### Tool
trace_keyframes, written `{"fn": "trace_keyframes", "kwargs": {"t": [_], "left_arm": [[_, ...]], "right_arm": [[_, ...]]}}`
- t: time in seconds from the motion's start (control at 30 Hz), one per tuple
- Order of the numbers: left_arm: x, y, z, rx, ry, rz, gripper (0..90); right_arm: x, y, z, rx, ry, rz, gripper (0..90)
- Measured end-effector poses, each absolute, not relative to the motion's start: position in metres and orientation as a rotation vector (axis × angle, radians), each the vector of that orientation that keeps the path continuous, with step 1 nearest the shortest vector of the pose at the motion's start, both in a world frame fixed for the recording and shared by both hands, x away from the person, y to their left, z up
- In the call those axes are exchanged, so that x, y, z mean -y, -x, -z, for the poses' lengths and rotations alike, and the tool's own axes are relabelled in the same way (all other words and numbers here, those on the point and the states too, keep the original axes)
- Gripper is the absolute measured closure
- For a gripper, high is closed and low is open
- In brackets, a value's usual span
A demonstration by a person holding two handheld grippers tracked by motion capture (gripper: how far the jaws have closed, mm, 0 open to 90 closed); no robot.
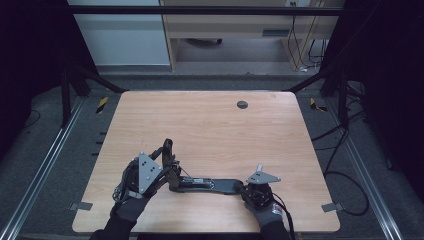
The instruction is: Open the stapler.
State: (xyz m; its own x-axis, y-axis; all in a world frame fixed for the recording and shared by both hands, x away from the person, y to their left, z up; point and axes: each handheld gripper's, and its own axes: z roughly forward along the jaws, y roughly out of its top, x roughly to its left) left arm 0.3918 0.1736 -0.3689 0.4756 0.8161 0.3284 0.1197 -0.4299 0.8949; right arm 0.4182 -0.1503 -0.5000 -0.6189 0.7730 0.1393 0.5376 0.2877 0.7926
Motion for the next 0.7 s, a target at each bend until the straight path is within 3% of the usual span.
{"fn": "trace_keyframes", "kwargs": {"t": [0.7], "left_arm": [[-0.191,-0.389,0.371,-0.825,-1.817,-0.995,57.0]], "right_arm": [[0.150,-0.418,0.500,-2.290,-1.198,-1.246,90.0]]}}
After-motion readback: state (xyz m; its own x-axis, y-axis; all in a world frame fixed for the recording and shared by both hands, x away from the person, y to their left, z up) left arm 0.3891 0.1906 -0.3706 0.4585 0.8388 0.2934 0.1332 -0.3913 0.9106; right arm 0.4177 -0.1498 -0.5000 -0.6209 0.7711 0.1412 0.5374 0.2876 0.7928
